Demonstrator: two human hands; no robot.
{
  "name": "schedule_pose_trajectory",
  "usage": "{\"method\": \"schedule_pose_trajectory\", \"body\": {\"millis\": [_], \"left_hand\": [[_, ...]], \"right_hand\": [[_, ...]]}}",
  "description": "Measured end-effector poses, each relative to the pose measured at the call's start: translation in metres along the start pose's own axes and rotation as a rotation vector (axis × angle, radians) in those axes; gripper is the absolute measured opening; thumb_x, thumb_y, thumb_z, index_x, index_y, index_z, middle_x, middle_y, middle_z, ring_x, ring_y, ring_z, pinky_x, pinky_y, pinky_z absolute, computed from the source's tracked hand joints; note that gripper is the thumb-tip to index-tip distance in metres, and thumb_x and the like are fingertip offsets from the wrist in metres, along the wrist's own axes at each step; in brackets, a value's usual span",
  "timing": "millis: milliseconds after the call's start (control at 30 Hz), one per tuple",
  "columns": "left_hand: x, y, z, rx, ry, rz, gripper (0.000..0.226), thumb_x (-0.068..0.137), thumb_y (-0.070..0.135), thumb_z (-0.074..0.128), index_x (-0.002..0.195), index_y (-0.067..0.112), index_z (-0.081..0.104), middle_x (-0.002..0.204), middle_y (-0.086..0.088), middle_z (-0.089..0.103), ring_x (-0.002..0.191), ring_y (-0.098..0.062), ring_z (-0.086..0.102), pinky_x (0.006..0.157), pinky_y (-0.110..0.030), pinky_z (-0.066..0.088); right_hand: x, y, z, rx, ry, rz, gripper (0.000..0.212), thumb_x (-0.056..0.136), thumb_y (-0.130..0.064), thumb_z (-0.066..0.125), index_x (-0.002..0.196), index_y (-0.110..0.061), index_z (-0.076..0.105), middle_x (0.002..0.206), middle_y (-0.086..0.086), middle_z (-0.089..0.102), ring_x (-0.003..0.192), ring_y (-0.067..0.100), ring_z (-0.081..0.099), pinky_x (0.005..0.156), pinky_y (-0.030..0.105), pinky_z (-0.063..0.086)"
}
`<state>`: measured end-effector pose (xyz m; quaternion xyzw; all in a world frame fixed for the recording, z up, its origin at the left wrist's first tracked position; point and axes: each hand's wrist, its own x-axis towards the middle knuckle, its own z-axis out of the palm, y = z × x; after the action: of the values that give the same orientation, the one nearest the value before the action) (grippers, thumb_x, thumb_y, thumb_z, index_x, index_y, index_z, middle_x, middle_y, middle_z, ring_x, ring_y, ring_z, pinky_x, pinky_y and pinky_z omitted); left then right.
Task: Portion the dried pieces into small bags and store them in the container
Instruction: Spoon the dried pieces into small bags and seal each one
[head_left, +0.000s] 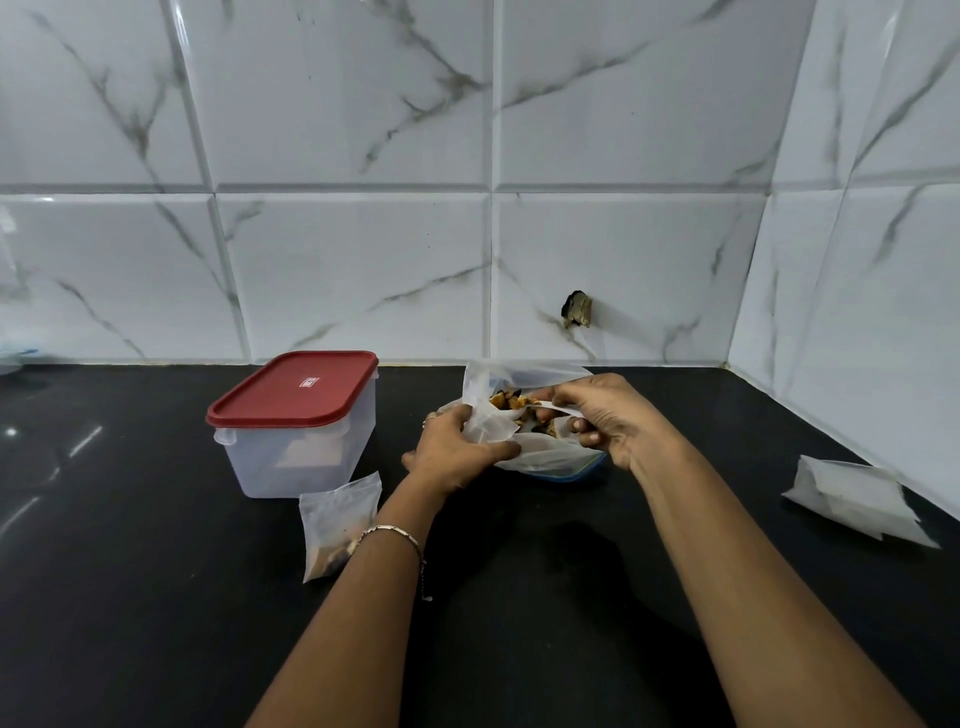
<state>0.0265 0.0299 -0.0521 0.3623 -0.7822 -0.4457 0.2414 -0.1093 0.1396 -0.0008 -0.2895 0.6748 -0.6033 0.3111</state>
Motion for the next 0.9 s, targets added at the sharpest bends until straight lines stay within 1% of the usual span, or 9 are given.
{"method": "schedule_pose_trajectory", "body": {"millis": [133, 233, 400, 500, 567, 667, 733, 833, 900], "left_hand": [[-0.003, 0.005, -0.001, -0.005, 0.01, 0.013, 0.121, 0.036, 0.071, 0.071, 0.142, 0.02, 0.043, 0.147, -0.002, 0.041, 0.131, -0.025, 0.044, 0.111, -0.054, 0.033], [-0.001, 0.003, -0.001, 0.011, 0.022, 0.035, 0.094, 0.063, 0.054, 0.082, 0.141, 0.018, 0.044, 0.145, -0.003, 0.042, 0.13, -0.026, 0.044, 0.111, -0.054, 0.032], [0.007, -0.002, 0.001, 0.025, 0.043, 0.048, 0.083, 0.069, 0.049, 0.081, 0.139, 0.019, 0.047, 0.141, -0.003, 0.045, 0.128, -0.026, 0.046, 0.111, -0.053, 0.032], [0.005, -0.001, 0.001, 0.04, 0.065, 0.043, 0.076, 0.072, 0.048, 0.079, 0.136, 0.02, 0.05, 0.139, -0.002, 0.046, 0.128, -0.024, 0.045, 0.111, -0.051, 0.03], [0.005, 0.0, 0.002, 0.018, 0.086, 0.044, 0.076, 0.072, 0.047, 0.079, 0.136, 0.019, 0.05, 0.14, -0.002, 0.047, 0.128, -0.024, 0.045, 0.111, -0.051, 0.03], [0.004, 0.0, 0.003, -0.014, 0.104, 0.029, 0.082, 0.069, 0.053, 0.079, 0.137, 0.02, 0.049, 0.138, 0.001, 0.049, 0.127, -0.024, 0.047, 0.11, -0.052, 0.031], [0.004, 0.0, 0.003, -0.025, 0.105, 0.017, 0.098, 0.054, 0.066, 0.075, 0.138, 0.025, 0.047, 0.139, 0.001, 0.049, 0.124, -0.023, 0.049, 0.109, -0.052, 0.033], [0.005, 0.0, 0.003, -0.043, 0.132, 0.041, 0.105, 0.041, 0.077, 0.064, 0.133, 0.029, 0.051, 0.131, 0.001, 0.053, 0.118, -0.021, 0.053, 0.106, -0.052, 0.036], [0.004, 0.001, 0.003, -0.04, 0.163, 0.061, 0.104, 0.04, 0.079, 0.061, 0.131, 0.029, 0.053, 0.126, 0.0, 0.053, 0.114, -0.02, 0.055, 0.105, -0.053, 0.038]], "right_hand": [[-0.001, 0.001, 0.002, -0.04, 0.006, -0.02, 0.016, 0.085, -0.003, 0.061, 0.089, -0.005, 0.077, 0.074, 0.01, 0.071, 0.045, 0.008, 0.028, 0.035, 0.016, 0.018], [-0.003, 0.002, 0.005, -0.083, 0.011, -0.046, 0.019, 0.083, -0.002, 0.06, 0.081, -0.009, 0.078, 0.072, 0.011, 0.072, 0.047, 0.009, 0.028, 0.034, 0.016, 0.018], [-0.009, 0.0, 0.013, -0.241, 0.013, -0.143, 0.021, 0.087, -0.004, 0.057, 0.085, -0.01, 0.077, 0.065, 0.0, 0.068, 0.036, 0.0, 0.043, 0.036, 0.011, 0.028], [-0.008, 0.001, 0.018, -0.404, 0.015, -0.238, 0.025, 0.089, -0.005, 0.052, 0.088, -0.013, 0.077, 0.069, -0.01, 0.069, 0.06, -0.003, 0.06, 0.058, 0.013, 0.043], [-0.007, 0.001, 0.022, -0.532, 0.047, -0.306, 0.023, 0.088, -0.008, 0.055, 0.088, -0.019, 0.075, 0.078, -0.01, 0.07, 0.075, 0.005, 0.064, 0.07, 0.02, 0.047], [-0.011, -0.002, 0.026, -0.724, 0.087, -0.456, 0.015, 0.085, -0.013, 0.062, 0.092, -0.023, 0.07, 0.082, -0.017, 0.063, 0.075, -0.005, 0.056, 0.062, 0.002, 0.037], [-0.015, -0.003, 0.028, -0.788, 0.102, -0.546, 0.017, 0.084, -0.014, 0.064, 0.095, -0.026, 0.066, 0.086, -0.018, 0.061, 0.074, -0.006, 0.052, 0.06, -0.001, 0.035], [-0.019, -0.004, 0.031, -0.808, 0.146, -0.629, 0.02, 0.08, -0.016, 0.07, 0.095, -0.027, 0.062, 0.09, -0.014, 0.063, 0.08, 0.004, 0.057, 0.06, 0.006, 0.036], [-0.021, -0.005, 0.032, -0.789, 0.174, -0.682, 0.023, 0.077, -0.015, 0.074, 0.091, -0.026, 0.06, 0.086, -0.012, 0.064, 0.076, 0.006, 0.059, 0.062, 0.016, 0.045]]}}
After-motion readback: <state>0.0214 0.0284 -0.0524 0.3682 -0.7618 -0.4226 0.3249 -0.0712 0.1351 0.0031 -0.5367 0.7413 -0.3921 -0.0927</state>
